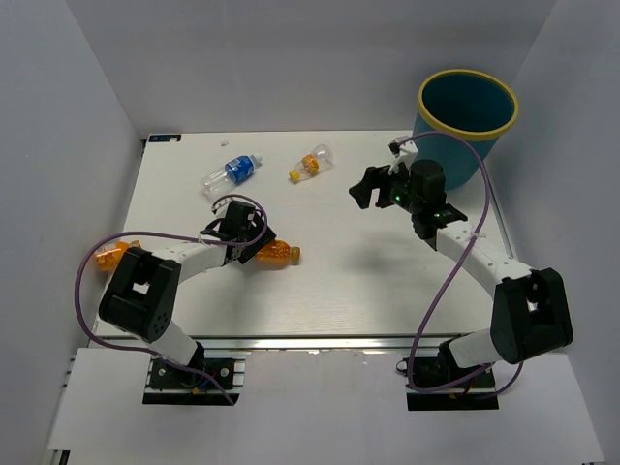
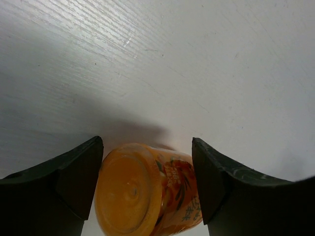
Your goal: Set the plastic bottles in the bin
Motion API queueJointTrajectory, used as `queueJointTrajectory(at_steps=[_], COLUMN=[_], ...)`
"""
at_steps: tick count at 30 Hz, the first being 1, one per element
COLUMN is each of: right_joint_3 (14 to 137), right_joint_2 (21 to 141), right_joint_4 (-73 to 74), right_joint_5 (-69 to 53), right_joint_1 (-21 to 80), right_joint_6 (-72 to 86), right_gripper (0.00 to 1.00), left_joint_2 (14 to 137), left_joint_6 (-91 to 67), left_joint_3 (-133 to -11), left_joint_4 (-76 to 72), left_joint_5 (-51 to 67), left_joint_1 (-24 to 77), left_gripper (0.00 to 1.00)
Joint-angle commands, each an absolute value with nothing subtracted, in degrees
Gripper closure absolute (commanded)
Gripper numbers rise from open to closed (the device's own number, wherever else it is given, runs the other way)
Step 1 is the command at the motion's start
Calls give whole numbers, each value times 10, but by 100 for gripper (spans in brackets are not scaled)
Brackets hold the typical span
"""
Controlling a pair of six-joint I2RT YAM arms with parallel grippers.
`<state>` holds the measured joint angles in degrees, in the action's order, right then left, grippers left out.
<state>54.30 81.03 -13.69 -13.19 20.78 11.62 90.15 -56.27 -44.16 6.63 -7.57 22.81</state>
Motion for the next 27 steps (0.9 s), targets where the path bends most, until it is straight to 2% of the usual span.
queueJointTrajectory(at_steps=[1, 4, 8, 13, 20, 27], right_joint_3=[528, 512, 490, 488, 475, 584], right_joint_2=[789, 783, 778, 785, 814, 949], right_joint_4=[-149, -153, -175, -168, -156, -69], right_joint_5=[-122, -147, -278, -305, -379, -374], right_joint_1=[213, 216, 239, 298, 363, 411], right_joint_6=[120, 97, -8, -94, -278, -367], right_gripper=[11, 11, 11, 11, 11, 11], left_joint_2=[879, 865, 854, 854, 864, 872], left_joint_6=[-570, -565, -553, -545, -537, -532], left_joint_3=[-435, -437, -440, -442, -447, -450], left_joint_4=[69, 62, 55, 40, 41, 38], left_joint_5=[-59, -52, -44, -13, -12, -3], left_joint_1=[232, 233, 234, 235, 236, 240], left_gripper=[21, 29, 39, 54, 55, 56])
